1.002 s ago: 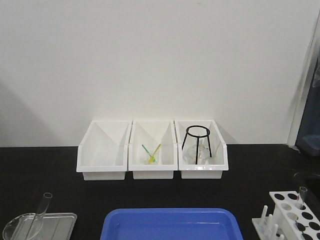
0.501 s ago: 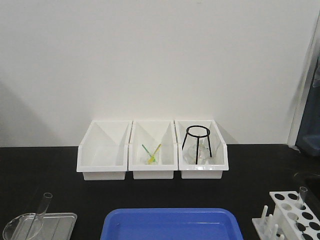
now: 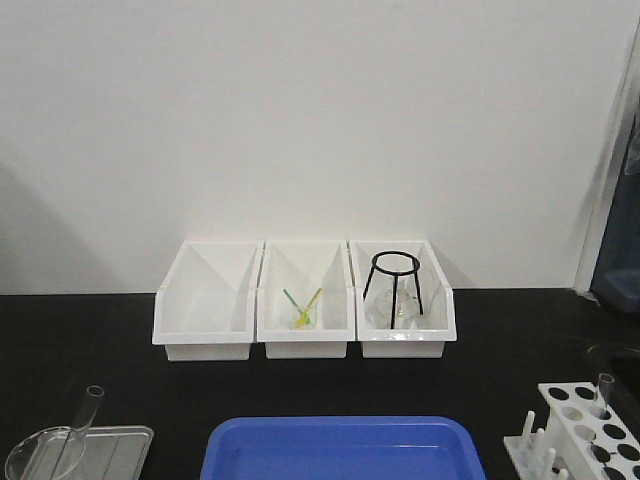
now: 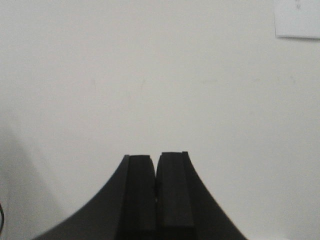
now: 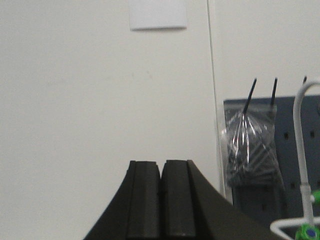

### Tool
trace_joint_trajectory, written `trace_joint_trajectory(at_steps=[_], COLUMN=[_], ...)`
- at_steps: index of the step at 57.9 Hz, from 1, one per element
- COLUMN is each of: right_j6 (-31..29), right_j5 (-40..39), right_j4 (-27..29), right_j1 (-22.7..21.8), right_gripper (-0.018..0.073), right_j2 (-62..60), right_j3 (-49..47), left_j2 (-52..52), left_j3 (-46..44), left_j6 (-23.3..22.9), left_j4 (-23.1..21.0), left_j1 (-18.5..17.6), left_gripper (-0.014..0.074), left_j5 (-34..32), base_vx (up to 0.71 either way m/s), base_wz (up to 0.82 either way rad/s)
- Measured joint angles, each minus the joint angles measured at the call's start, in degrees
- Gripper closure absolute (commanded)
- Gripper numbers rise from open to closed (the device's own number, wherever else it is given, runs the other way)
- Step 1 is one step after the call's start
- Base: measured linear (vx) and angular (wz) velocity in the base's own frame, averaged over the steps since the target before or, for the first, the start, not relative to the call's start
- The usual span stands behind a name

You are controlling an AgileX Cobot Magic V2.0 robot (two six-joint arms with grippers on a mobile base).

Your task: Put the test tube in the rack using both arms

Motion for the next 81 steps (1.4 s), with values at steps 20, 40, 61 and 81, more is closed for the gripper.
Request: trace_joint_trajectory(at_steps=[20, 40, 61, 81], right_j6=[0.29, 0.4, 0.4, 0.4], right_j5=[1.88, 2.43, 2.37, 2.27], right_j4=[-1.16, -1.22, -1.74, -1.81], right_j1=[0.0, 0.0, 0.0, 0.0], right_gripper=[0.0565, 0.0382, -0.0048, 0.0], right_j2=[24.25, 30.25, 30.25, 30.25], right_j3=[-12.35, -12.35, -12.35, -12.35], left_j2=[28.32, 35.98, 39.08, 40.26], left_j3=[-14.81, -14.86, -14.86, -14.33], left_j6=[1.37, 1.37, 1.37, 2.94], left_j4=[-0.04, -0.04, -0.04, 1.24], left_j1=[0.0, 0.0, 0.0, 0.0], left_gripper=[0.0602, 0.0435, 0.0092, 0.0092], left_j5=[5.82, 5.47, 5.42, 6.7], base_vx=[0.0, 0.0, 0.0, 0.0], base_wz=[0.0, 0.0, 0.0, 0.0])
